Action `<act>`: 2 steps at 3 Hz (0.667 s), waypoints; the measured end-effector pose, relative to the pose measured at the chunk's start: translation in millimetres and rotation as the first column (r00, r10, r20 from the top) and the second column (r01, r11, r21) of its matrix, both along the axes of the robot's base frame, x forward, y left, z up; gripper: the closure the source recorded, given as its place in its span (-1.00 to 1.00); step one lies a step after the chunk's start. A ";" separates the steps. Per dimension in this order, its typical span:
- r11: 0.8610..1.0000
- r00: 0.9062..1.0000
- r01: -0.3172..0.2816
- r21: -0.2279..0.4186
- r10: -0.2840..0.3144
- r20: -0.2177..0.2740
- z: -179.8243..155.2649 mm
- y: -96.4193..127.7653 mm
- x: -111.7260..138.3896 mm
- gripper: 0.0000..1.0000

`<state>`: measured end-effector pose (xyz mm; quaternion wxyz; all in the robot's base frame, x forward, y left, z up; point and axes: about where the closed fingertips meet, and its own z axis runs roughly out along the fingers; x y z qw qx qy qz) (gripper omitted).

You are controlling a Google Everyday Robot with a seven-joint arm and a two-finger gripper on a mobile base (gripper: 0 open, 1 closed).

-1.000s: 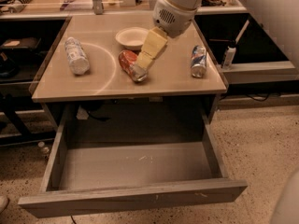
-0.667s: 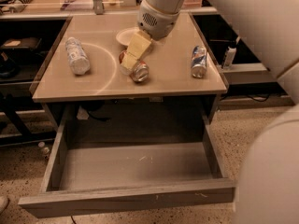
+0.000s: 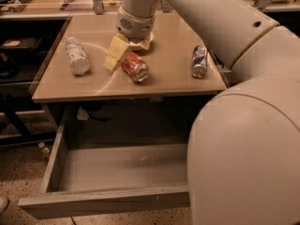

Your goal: Place coke can into top drawer

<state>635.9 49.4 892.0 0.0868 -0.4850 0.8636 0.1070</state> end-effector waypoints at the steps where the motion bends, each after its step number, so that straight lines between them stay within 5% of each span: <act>1: 0.999 0.999 0.031 -0.020 -0.030 0.010 -4.6 8.2 24.1 -1.00; 2: 0.995 0.995 0.097 -0.037 -0.097 0.017 -12.3 -1.5 51.9 -1.00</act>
Offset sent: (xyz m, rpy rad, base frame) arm 0.0809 -0.0297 -0.0138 -0.1023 0.0259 -0.1816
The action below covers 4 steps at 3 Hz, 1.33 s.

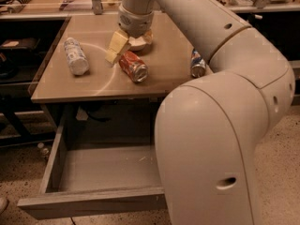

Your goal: Place coke can into top drawer

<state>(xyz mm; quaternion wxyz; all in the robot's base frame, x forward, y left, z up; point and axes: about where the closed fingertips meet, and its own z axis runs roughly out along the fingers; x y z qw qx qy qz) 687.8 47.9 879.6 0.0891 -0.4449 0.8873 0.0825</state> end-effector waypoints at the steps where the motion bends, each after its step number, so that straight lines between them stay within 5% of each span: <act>1: 0.998 0.998 0.058 -0.018 -0.058 -0.015 -18.4 -11.0 20.4 -1.00; 2: 0.995 0.995 0.092 -0.035 -0.093 -0.036 -38.5 -19.0 30.1 -1.00; 4: 0.996 0.995 0.084 -0.024 -0.085 -0.046 -57.7 -20.7 31.3 -0.15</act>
Offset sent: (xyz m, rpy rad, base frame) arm 0.0259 -0.0431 -0.0557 -0.0979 0.1260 -0.1283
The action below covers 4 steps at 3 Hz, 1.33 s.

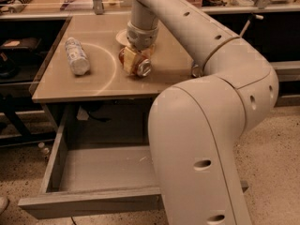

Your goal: Place coke can into top drawer

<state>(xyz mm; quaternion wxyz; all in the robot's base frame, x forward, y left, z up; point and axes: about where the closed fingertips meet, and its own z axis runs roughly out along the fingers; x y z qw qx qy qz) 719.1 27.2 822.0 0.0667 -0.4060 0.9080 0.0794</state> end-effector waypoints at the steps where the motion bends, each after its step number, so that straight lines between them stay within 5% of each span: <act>1: 1.000 1.000 0.000 0.000 0.000 0.000 0.0 0.0 0.0 0.31; 2: 1.000 1.000 0.000 0.000 0.000 0.000 0.1 0.0 0.0 0.78; 3: 0.999 0.999 -0.039 0.008 0.039 0.037 15.6 0.2 -4.2 1.00; 4: 0.999 0.997 -0.028 0.026 0.027 0.071 40.4 -14.6 -29.0 1.00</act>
Offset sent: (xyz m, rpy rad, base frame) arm 0.0000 0.0000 0.0000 0.0000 0.0000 0.0000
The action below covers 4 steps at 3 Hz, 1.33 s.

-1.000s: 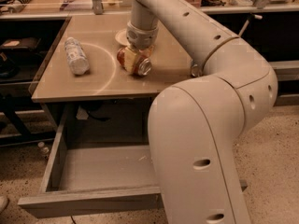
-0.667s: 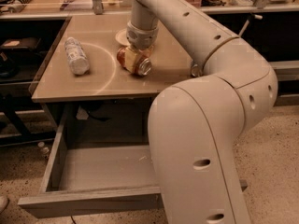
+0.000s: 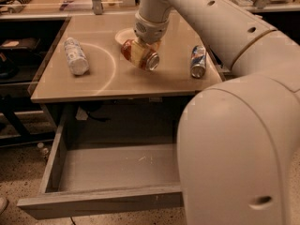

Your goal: Place coke can into top drawer

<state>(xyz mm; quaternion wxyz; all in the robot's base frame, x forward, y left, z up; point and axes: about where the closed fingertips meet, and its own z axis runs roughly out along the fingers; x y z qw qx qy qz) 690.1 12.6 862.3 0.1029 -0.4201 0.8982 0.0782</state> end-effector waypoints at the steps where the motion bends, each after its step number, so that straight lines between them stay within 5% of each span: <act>1: 0.998 0.998 0.060 -0.002 -0.060 -0.014 15.7 -22.5 -50.2 1.00; 2: 0.991 0.988 0.137 -0.006 -0.137 -0.069 17.9 -37.8 -109.3 1.00; 4: 0.986 0.984 0.166 -0.014 -0.166 -0.068 17.3 -41.7 -125.1 1.00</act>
Offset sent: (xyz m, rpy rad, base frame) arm -0.1929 -0.0614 0.0109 -0.0281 0.1733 -0.2369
